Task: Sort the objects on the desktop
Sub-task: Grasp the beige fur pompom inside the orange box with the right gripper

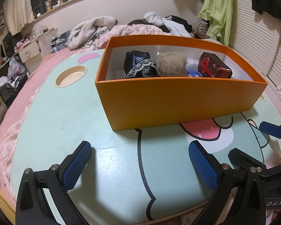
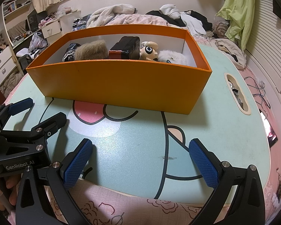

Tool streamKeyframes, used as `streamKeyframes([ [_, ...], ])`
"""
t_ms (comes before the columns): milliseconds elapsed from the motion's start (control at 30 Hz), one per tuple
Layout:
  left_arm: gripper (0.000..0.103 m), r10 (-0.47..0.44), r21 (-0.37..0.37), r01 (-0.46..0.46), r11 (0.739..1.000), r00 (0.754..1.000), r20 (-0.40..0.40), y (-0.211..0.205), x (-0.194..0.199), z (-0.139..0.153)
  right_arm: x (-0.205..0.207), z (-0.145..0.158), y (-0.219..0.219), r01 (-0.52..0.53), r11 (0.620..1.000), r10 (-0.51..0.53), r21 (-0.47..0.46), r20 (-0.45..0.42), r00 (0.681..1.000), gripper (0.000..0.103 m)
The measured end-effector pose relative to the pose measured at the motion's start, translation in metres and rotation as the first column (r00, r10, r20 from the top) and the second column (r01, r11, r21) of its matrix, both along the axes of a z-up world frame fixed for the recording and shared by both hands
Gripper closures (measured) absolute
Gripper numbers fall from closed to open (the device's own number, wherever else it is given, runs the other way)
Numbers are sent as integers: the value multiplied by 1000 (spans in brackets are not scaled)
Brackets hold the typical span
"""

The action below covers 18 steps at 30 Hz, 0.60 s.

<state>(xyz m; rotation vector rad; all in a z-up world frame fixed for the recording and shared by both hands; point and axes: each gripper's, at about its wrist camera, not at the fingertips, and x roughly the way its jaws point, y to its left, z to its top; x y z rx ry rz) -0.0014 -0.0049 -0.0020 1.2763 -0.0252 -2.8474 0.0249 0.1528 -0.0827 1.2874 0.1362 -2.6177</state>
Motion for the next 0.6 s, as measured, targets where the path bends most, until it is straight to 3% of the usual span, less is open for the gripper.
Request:
streamKeyframes([
  [200,0,8,2,-8,1000,1000,-2,-4,2,1,14,12,5,-7,1000,7,-24,-6,1000,3],
  [233,0,9,2,-9,1000,1000,-3,-4,2,1,19,15,6,-22,998,21,-66,-17,1000,8],
  [300,0,16,3,-16,1000,1000,-8,-10,0,4,24,23,7,-77,983,67,-165,-62,996,38],
  [400,0,19,1,-19,1000,1000,-8,-10,-1,5,29,44,4,-135,959,97,-250,-159,982,55],
  [500,0,19,2,-19,1000,1000,-9,-10,0,6,15,69,-12,-188,944,137,-272,-194,971,56],
  [600,0,19,1,-19,1000,1000,-9,-10,0,5,-24,86,-35,-195,935,163,-297,-130,978,56],
])
